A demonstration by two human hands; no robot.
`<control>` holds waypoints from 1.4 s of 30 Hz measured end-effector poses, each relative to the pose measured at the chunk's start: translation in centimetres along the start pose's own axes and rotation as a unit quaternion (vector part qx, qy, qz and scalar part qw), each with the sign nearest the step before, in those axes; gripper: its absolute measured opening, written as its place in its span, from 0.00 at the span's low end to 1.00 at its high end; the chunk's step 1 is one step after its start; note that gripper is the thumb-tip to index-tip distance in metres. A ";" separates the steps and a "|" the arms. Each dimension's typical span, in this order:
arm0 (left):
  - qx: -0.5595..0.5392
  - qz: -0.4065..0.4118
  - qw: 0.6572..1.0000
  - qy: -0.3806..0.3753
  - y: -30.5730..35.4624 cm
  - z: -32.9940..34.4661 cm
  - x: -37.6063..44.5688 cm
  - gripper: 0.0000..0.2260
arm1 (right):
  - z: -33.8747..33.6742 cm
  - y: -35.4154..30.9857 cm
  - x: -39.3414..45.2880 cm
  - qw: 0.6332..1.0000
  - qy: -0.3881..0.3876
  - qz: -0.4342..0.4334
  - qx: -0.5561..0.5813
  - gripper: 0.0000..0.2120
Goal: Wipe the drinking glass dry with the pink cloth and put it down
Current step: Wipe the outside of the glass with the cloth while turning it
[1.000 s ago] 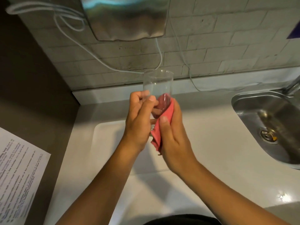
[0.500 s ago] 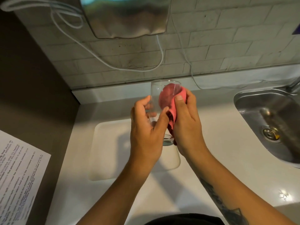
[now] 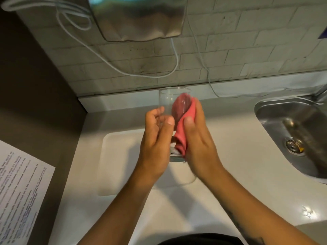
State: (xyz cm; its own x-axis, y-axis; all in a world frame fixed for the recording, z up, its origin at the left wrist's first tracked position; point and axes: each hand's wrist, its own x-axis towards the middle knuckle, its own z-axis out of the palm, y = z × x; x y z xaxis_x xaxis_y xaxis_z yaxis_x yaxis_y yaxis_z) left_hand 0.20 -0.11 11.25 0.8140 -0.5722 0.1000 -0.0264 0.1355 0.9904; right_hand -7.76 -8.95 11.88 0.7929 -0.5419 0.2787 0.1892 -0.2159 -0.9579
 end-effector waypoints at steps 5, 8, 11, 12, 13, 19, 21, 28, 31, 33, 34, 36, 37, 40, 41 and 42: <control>-0.046 0.016 0.999 0.007 -0.1 0.3 0.5 0.20 | -0.1 -0.8 0.0 1.000 0.003 0.008 0.011 0.21; -0.006 0.041 0.999 0.012 0.1 -0.5 1.4 0.20 | 1.0 0.6 -2.9 0.996 -0.029 -0.014 -0.081 0.29; 0.019 0.048 0.998 -0.022 -0.2 -0.5 1.0 0.19 | 0.8 -0.1 -1.7 0.999 -0.006 -0.024 -0.042 0.20; 0.007 0.043 0.999 -0.031 -0.4 -0.4 0.8 0.17 | 0.4 -0.5 -0.5 1.000 0.016 -0.013 -0.015 0.17; -0.015 0.032 0.999 -0.038 -0.6 -0.1 0.5 0.16 | -0.1 -0.9 0.6 0.999 0.038 -0.005 -0.002 0.15; -0.055 0.015 0.998 0.017 -0.2 -0.2 1.5 0.18 | 1.0 -0.1 -2.1 0.996 -0.014 0.008 -0.084 0.31; -0.048 0.024 0.999 0.008 0.3 -0.6 1.9 0.17 | 1.3 0.2 -2.9 0.993 -0.017 -0.022 -0.112 0.30; -0.084 -0.001 0.996 -0.029 -0.1 0.3 0.7 0.17 | -0.4 -1.5 0.7 0.999 0.036 0.002 0.001 0.14; -0.126 -0.017 0.992 -0.006 0.7 -0.5 1.7 0.13 | 0.9 0.1 -2.4 0.998 -0.011 0.007 -0.054 0.25; -0.137 -0.033 0.990 -0.019 0.9 -0.6 1.7 0.14 | 1.1 0.1 -2.4 0.998 -0.011 0.006 -0.068 0.28; -0.137 -0.039 0.989 -0.030 0.8 -0.4 1.4 0.14 | 0.8 -0.2 -1.5 0.999 0.002 0.015 -0.036 0.25; -0.139 -0.052 0.987 -0.056 0.5 0.1 0.4 0.13 | -0.3 -1.2 0.7 0.999 0.039 0.024 0.015 0.19; -0.145 -0.056 0.986 -0.067 0.3 0.3 0.0 0.13 | -0.8 -1.7 1.5 0.999 0.049 0.017 0.006 0.18; -0.142 -0.042 0.988 -0.043 0.3 0.3 0.1 0.15 | -0.6 -2.1 0.4 0.999 0.043 0.020 -0.024 0.23; -0.125 -0.028 0.991 -0.026 0.6 0.0 0.5 0.16 | 0.0 -1.9 -0.7 0.998 0.029 0.025 -0.039 0.26; -0.104 -0.013 0.994 -0.017 0.8 -0.3 0.9 0.17 | 0.7 -1.6 -1.8 0.998 0.015 0.027 -0.049 0.28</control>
State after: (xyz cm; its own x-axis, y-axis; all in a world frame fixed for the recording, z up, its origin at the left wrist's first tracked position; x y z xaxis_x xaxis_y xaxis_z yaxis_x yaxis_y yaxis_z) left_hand 1.13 -0.29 12.15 0.7931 -0.6037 0.0807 0.1180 0.2822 0.9521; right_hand -9.07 -7.06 12.89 0.7831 -0.5781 0.2293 0.0870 -0.2633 -0.9608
